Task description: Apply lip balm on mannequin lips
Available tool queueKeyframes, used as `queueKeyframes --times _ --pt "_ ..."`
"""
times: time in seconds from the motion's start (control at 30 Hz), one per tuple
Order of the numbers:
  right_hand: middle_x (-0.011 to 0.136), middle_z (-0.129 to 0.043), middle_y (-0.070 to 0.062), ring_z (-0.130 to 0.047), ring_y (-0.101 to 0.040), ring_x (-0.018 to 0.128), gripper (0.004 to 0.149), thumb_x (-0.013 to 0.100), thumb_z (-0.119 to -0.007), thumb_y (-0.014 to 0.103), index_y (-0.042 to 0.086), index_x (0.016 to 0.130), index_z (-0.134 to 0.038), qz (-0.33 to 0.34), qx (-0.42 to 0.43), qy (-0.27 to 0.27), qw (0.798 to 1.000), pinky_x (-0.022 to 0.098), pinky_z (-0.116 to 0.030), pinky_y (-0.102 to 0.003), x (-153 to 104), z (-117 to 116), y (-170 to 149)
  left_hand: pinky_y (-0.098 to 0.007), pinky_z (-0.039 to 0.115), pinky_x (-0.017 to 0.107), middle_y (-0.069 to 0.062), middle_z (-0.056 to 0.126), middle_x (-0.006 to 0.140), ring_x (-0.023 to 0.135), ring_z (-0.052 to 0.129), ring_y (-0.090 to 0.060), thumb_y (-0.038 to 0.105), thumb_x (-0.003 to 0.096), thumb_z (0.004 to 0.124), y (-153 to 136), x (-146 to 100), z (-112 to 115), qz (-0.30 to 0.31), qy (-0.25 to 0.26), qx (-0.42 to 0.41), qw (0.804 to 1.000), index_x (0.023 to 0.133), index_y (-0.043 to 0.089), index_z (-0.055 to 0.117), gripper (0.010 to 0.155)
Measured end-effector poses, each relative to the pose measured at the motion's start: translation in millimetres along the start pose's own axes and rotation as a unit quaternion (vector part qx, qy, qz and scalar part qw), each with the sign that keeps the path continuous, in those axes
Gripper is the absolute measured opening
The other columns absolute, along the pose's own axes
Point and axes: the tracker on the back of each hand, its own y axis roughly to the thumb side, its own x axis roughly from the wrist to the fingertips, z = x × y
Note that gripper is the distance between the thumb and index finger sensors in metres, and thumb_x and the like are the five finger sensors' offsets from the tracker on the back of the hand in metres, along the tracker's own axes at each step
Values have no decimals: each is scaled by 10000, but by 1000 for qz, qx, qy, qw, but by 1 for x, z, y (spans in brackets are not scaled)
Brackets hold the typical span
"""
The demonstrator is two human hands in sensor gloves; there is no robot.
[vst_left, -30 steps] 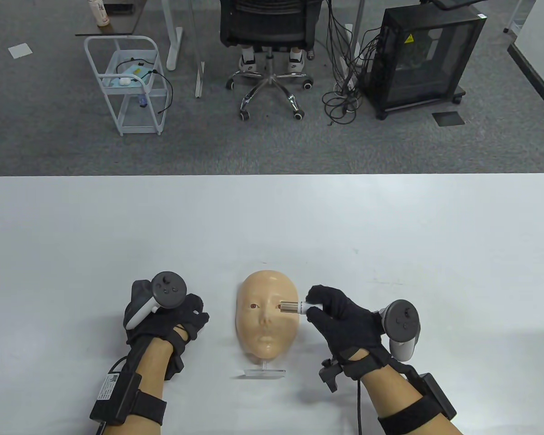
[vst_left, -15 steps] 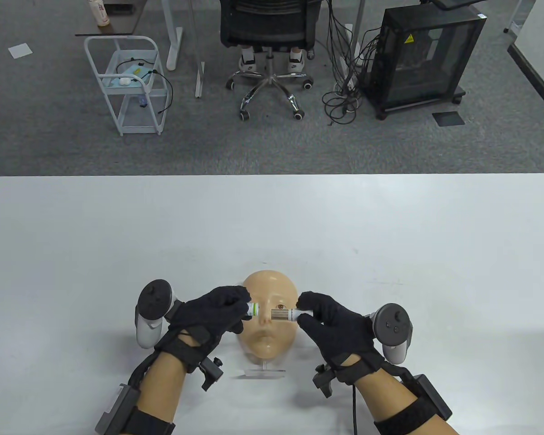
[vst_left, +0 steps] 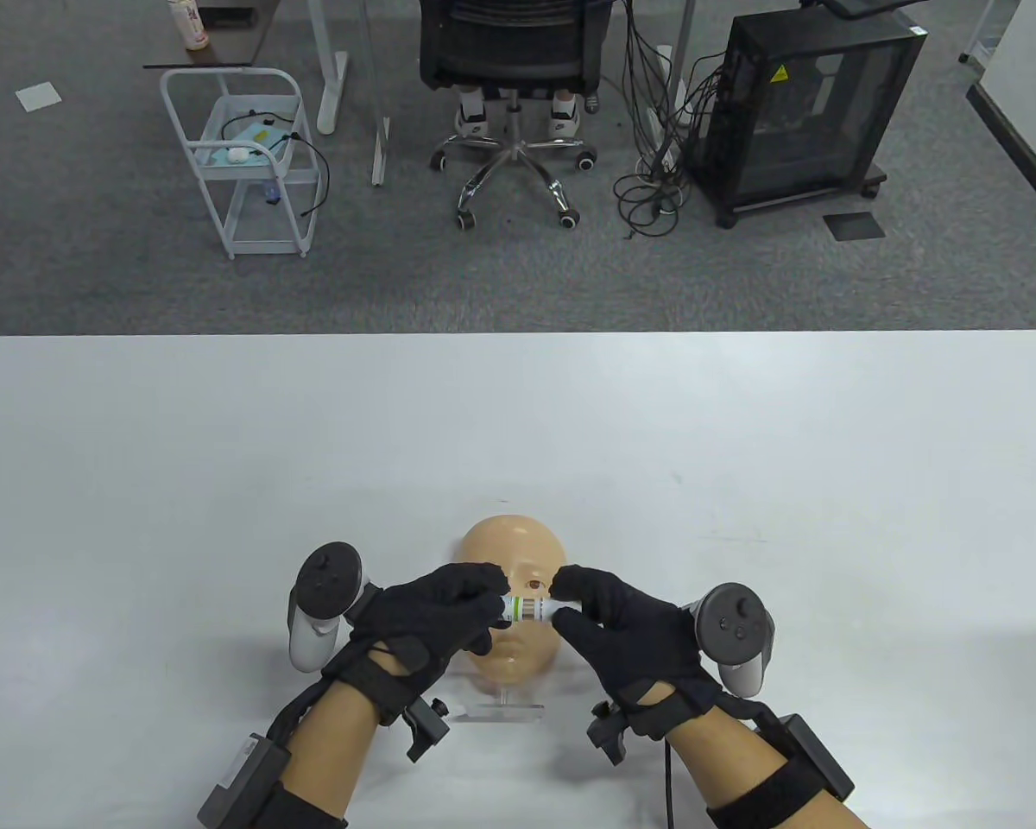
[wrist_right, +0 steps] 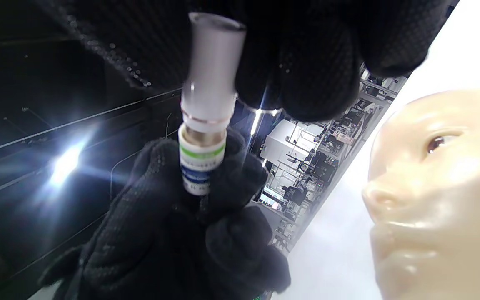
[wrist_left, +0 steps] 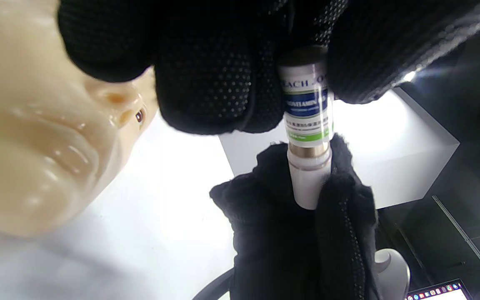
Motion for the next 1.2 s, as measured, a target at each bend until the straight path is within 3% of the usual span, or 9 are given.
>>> queueKeyframes --times 0.33,0.47,0.53,0.63,0.7,0.77,0.9,1.07,1.2 --pt "771 -1030 -58 -1079 -268 540 527 454 -948 449 200 902 -824 0 -20 -3 1000 526 -867 -487 0 -5 1 -490 868 443 -82 1027 797 473 1088 -244 466 549 944 4 0 3 8 9 43 999 911 157 817 492" --pt "783 -1002 -81 -1045 -306 579 542 482 -921 447 167 927 -792 9 -31 17 999 542 -829 -528 2 -5 6 -503 852 445 -100 1018 790 477 1075 -260 461 558 941 4 1 3 14 5 41 999 918 152 809 492" --pt "831 -959 -93 -1003 -335 638 561 496 -902 451 163 955 -757 18 -64 27 997 568 -793 -545 1 -3 10 -506 844 453 -104 1013 787 479 1069 -265 458 562 940 7 0 0 19 8 59 998 918 151 808 488" --pt "881 -919 -95 -972 -344 692 588 485 -905 480 177 964 -747 54 -165 -10 985 591 -773 -552 -1 11 18 -508 842 455 -117 1013 761 464 1065 -263 456 564 945 16 -6 -16 24 38 129 991 904 154 818 472" --pt "922 -886 -103 -933 -372 745 605 488 -896 504 185 977 -736 62 -211 -30 975 611 -734 -585 0 23 22 -510 835 446 -127 1015 732 436 1051 -255 458 563 950 23 -11 -27 22 67 206 976 892 158 828 462" --pt "987 -832 -106 -874 -394 825 649 491 -881 550 196 1005 -705 49 -272 -39 960 640 -683 -618 1 37 25 -513 823 447 -127 1007 717 420 1032 -245 463 565 952 27 -15 -37 -1 84 322 943 889 167 828 456" --pt "1097 -706 -120 -745 -436 962 720 482 -881 600 212 1044 -655 14 -368 -41 929 686 -578 -672 4 54 20 -532 793 458 -131 988 680 397 983 -238 463 553 970 22 -14 -44 -64 82 458 883 869 185 844 440" --pt "1152 -635 -118 -650 -442 1042 772 469 -880 636 224 1068 -622 0 -404 -57 913 705 -492 -696 7 67 13 -548 762 479 -130 966 664 386 940 -240 460 542 990 8 -7 -44 -125 46 504 853 860 194 857 436" --pt "1208 -526 -113 -527 -441 1098 850 469 -864 675 242 1113 -518 -39 -426 -37 903 706 -419 -708 9 71 7 -548 758 492 -115 959 670 398 933 -230 475 546 984 2 -3 -43 -161 28 544 823 869 208 849 440"
